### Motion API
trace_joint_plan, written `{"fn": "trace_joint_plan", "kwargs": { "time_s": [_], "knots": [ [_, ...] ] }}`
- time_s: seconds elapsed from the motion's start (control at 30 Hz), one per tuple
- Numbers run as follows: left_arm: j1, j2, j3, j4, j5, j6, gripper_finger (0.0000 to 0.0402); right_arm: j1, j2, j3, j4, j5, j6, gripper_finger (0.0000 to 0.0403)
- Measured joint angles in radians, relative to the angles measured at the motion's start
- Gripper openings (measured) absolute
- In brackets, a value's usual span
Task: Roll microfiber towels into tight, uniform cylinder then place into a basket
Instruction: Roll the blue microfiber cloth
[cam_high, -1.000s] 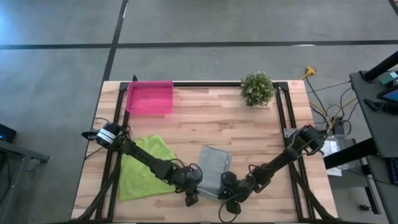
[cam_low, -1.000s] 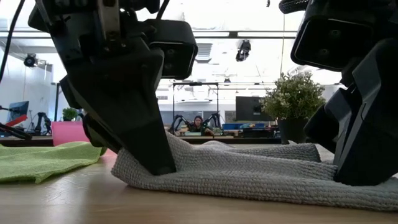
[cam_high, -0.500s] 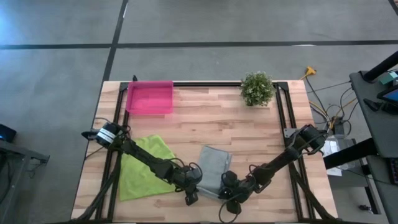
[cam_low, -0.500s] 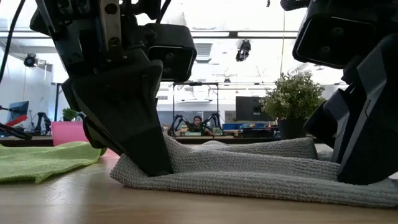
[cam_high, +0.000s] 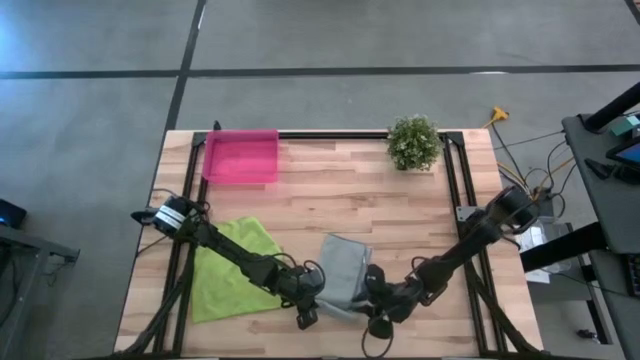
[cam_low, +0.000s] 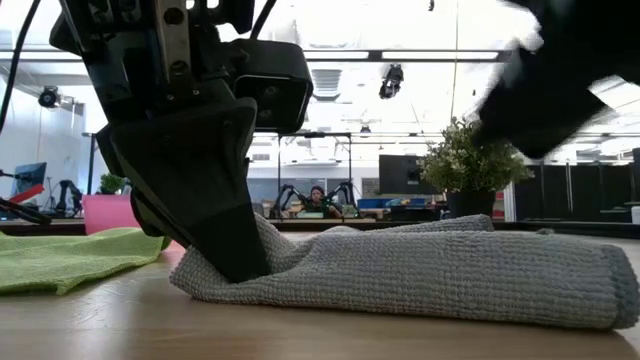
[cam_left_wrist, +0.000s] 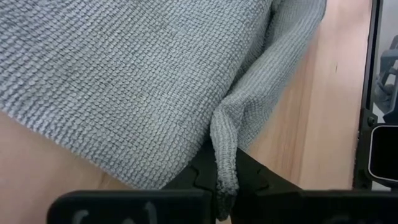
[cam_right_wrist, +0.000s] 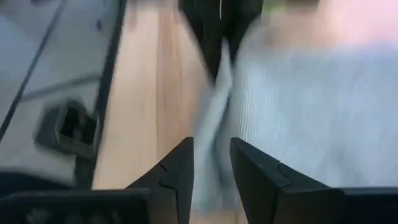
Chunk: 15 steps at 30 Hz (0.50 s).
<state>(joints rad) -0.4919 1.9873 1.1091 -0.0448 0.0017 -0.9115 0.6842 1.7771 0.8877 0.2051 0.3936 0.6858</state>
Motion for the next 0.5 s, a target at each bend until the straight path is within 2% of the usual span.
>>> {"fn": "trace_joint_plan", "kwargs": {
  "time_s": [0.13, 0.27, 0.5],
  "knots": [
    [0.002, 0.0, -0.003, 0.011, 0.004, -0.014, 0.0, -0.013, 0.009, 0.003, 0.111, 0.076, -0.111, 0.0094],
    [0.006, 0.0, -0.004, 0.016, 0.007, -0.042, 0.0, -0.036, 0.078, 0.005, 0.222, 0.018, -0.145, 0.0083],
    [0.007, 0.0, -0.004, 0.026, 0.013, -0.053, 0.0, -0.064, 0.194, 0.095, 0.238, -0.013, -0.171, 0.0078]
  ]
}}
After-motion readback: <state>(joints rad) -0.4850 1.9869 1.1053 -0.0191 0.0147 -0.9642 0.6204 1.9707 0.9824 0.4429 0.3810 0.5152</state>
